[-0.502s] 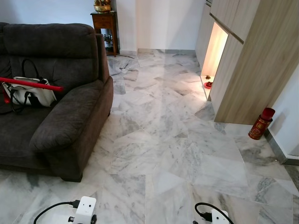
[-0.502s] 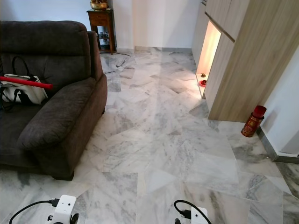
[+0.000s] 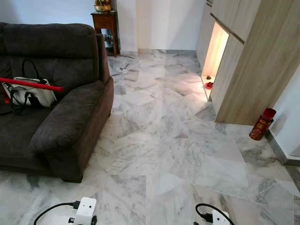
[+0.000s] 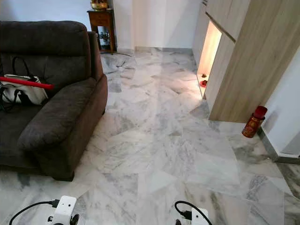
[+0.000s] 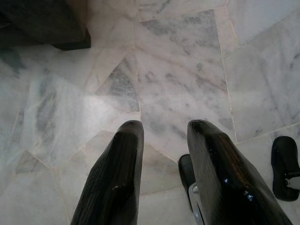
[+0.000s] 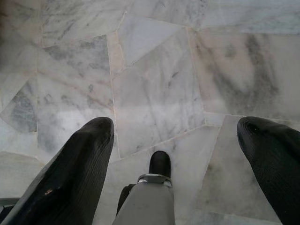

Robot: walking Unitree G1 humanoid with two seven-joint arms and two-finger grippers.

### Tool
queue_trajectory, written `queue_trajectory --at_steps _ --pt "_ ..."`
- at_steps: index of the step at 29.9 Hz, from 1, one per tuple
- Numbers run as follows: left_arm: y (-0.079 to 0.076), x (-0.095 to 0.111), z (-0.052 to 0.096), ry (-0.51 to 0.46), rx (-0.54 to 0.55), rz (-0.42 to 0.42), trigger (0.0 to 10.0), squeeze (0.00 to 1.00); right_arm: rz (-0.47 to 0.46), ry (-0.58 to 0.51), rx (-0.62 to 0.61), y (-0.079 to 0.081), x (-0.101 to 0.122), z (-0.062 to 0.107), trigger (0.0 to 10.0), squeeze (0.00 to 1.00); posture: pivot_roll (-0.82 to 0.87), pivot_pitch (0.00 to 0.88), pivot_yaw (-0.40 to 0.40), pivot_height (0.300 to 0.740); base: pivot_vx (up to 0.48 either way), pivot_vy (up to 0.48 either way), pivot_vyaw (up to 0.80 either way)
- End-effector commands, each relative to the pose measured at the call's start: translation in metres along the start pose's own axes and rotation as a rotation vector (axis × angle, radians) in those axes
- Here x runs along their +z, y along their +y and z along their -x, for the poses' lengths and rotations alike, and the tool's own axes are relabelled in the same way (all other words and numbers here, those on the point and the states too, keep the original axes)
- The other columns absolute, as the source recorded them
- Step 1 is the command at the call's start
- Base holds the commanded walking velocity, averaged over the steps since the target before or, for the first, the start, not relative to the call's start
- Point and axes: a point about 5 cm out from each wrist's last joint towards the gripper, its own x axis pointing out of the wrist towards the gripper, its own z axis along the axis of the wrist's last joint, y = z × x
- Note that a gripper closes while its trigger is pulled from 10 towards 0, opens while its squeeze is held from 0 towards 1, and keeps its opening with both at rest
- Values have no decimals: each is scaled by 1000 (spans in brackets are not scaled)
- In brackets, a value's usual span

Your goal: Picking trash to rubbish bin

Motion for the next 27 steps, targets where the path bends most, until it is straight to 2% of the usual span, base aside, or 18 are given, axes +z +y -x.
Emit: queue_trajectory --at_steps 1,9,14,27 --pt "10 -12 2 95 62 60 10000 0 5 31 -60 7 22 -10 10000 0 83 0 -60 740 0 0 0" --pt "9 -11 2 93 60 62 10000 0 -5 39 -52 7 19 -9 10000 0 82 0 -59 740 0 0 0" --pt "7 -8 0 85 53 60 10000 0 -47 54 -73 3 13 -7 10000 0 83 0 -49 740 0 0 0" --pt "7 -8 0 85 53 60 10000 0 -47 54 -73 3 13 -7 10000 0 83 0 -49 740 0 0 0"
